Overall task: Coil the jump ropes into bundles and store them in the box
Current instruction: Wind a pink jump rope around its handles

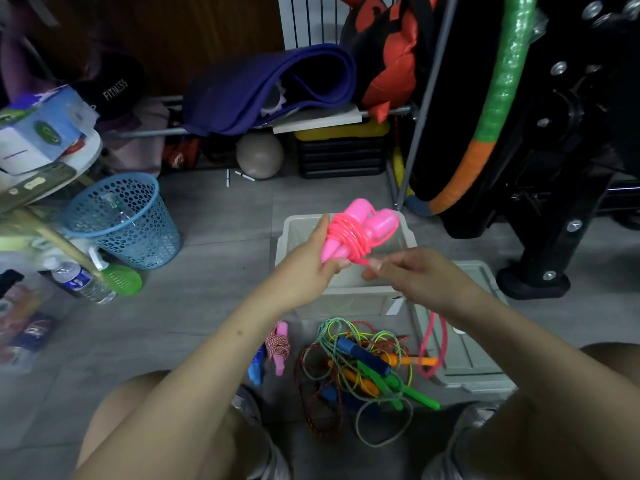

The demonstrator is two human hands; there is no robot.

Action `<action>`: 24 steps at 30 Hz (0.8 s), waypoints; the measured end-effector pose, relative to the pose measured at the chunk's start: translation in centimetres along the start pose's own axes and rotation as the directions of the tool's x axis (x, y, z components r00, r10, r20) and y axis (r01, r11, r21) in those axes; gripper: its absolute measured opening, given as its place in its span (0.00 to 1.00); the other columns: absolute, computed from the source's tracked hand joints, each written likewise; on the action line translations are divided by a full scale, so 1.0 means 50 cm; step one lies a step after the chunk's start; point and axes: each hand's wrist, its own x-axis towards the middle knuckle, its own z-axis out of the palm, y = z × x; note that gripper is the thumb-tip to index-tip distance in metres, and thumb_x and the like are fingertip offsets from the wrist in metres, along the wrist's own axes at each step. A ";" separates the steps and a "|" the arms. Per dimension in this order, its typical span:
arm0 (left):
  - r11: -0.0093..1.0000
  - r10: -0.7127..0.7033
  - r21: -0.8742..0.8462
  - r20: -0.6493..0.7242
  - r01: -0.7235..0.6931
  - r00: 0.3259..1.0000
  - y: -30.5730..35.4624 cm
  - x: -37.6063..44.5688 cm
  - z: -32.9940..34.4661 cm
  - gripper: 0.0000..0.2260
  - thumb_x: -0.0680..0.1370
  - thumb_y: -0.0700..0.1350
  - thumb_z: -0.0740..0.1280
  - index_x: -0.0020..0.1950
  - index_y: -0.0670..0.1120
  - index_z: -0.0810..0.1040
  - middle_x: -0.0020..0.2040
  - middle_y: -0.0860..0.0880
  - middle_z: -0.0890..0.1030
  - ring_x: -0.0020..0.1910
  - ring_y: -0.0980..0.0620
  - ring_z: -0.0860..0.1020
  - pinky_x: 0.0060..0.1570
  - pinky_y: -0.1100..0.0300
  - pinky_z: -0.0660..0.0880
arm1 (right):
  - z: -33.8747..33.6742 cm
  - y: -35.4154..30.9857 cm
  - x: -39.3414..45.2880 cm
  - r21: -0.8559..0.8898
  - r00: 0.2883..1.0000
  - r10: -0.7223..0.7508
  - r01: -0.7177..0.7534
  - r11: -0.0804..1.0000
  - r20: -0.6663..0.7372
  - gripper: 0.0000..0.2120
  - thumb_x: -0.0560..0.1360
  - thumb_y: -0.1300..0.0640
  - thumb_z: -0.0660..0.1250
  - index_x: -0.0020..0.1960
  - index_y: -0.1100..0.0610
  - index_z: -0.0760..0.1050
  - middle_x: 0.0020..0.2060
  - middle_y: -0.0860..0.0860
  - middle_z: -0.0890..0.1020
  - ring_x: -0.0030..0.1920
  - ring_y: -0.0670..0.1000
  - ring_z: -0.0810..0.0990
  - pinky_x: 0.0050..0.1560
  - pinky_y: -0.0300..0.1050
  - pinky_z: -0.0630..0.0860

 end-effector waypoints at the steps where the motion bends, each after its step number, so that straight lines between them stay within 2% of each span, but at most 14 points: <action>1: 0.996 0.010 0.087 0.030 -0.013 1.000 0.001 -0.001 0.005 0.35 0.78 0.48 0.65 0.78 0.48 0.46 0.69 0.39 0.72 0.61 0.41 0.75 0.58 0.53 0.71 | -0.004 0.002 0.000 -0.154 0.996 -0.084 0.086 0.984 0.015 0.14 0.77 0.50 0.64 0.46 0.59 0.82 0.30 0.48 0.78 0.31 0.45 0.73 0.36 0.43 0.69; 2: 0.990 0.020 0.141 0.061 -0.029 0.998 0.005 -0.004 0.012 0.37 0.78 0.49 0.65 0.78 0.48 0.45 0.71 0.40 0.69 0.65 0.42 0.72 0.61 0.54 0.69 | -0.006 0.006 0.000 -0.289 0.987 -0.153 0.158 0.944 0.040 0.15 0.76 0.50 0.65 0.44 0.62 0.81 0.28 0.48 0.75 0.29 0.45 0.71 0.35 0.44 0.67; 4: 0.983 0.043 0.176 0.108 -0.062 0.993 0.007 -0.007 0.023 0.38 0.77 0.51 0.67 0.78 0.49 0.46 0.69 0.41 0.72 0.65 0.42 0.73 0.61 0.54 0.71 | -0.005 0.011 0.000 -0.450 0.971 -0.225 0.235 0.861 0.078 0.15 0.76 0.49 0.66 0.42 0.62 0.79 0.27 0.50 0.74 0.29 0.47 0.69 0.33 0.44 0.63; 6: 0.976 0.060 0.201 0.115 -0.082 0.992 0.009 -0.008 0.020 0.39 0.73 0.54 0.71 0.77 0.53 0.52 0.64 0.43 0.77 0.61 0.43 0.75 0.58 0.52 0.73 | -0.008 0.007 -0.001 -0.544 0.962 -0.261 0.261 0.798 0.079 0.13 0.76 0.48 0.65 0.46 0.58 0.80 0.34 0.52 0.80 0.36 0.51 0.75 0.36 0.45 0.65; 9: 0.962 0.140 0.220 0.124 -0.165 0.982 0.022 -0.020 0.018 0.34 0.69 0.59 0.72 0.72 0.59 0.62 0.54 0.47 0.82 0.54 0.46 0.79 0.54 0.52 0.76 | -0.022 -0.007 -0.001 -0.612 0.943 -0.331 0.285 0.737 0.041 0.13 0.75 0.46 0.66 0.50 0.54 0.81 0.42 0.53 0.83 0.44 0.54 0.79 0.39 0.45 0.68; 13: 0.958 0.179 0.201 0.148 -0.207 0.973 0.033 -0.029 0.009 0.30 0.68 0.64 0.70 0.68 0.63 0.66 0.50 0.50 0.83 0.50 0.50 0.80 0.51 0.53 0.77 | -0.029 -0.017 -0.006 -0.582 0.914 -0.405 0.343 0.737 0.025 0.13 0.74 0.47 0.66 0.50 0.55 0.82 0.40 0.53 0.83 0.41 0.54 0.79 0.37 0.43 0.65; 16: 0.947 0.195 0.217 0.190 -0.235 0.962 0.039 -0.035 0.003 0.24 0.69 0.62 0.71 0.63 0.58 0.72 0.48 0.52 0.83 0.48 0.52 0.80 0.50 0.55 0.77 | -0.033 -0.018 -0.002 -0.597 0.901 -0.434 0.350 0.722 0.003 0.15 0.72 0.44 0.68 0.46 0.54 0.83 0.37 0.52 0.84 0.39 0.52 0.79 0.38 0.44 0.69; 18: 0.944 0.195 0.224 0.207 -0.240 0.959 0.043 -0.039 0.006 0.22 0.69 0.64 0.70 0.59 0.57 0.74 0.46 0.52 0.83 0.46 0.52 0.80 0.48 0.55 0.77 | -0.035 -0.017 0.003 -0.610 0.906 -0.423 0.345 0.713 0.017 0.16 0.71 0.42 0.68 0.44 0.54 0.82 0.34 0.50 0.82 0.37 0.50 0.77 0.37 0.44 0.68; 22: 0.946 0.177 0.233 0.213 -0.226 0.961 0.043 -0.035 0.014 0.15 0.71 0.60 0.70 0.53 0.58 0.72 0.43 0.51 0.80 0.45 0.50 0.79 0.46 0.56 0.77 | -0.030 -0.012 0.004 -0.549 0.880 -0.474 0.409 0.729 0.025 0.15 0.71 0.44 0.70 0.38 0.56 0.81 0.29 0.50 0.80 0.32 0.49 0.75 0.33 0.41 0.66; 24: 0.940 0.161 0.260 0.236 -0.222 0.958 0.047 -0.036 0.023 0.11 0.72 0.56 0.68 0.48 0.61 0.67 0.39 0.54 0.77 0.42 0.51 0.77 0.42 0.58 0.76 | -0.022 -0.008 0.004 -0.531 0.866 -0.498 0.443 0.722 0.044 0.15 0.71 0.44 0.69 0.37 0.56 0.80 0.29 0.50 0.80 0.31 0.49 0.76 0.32 0.41 0.66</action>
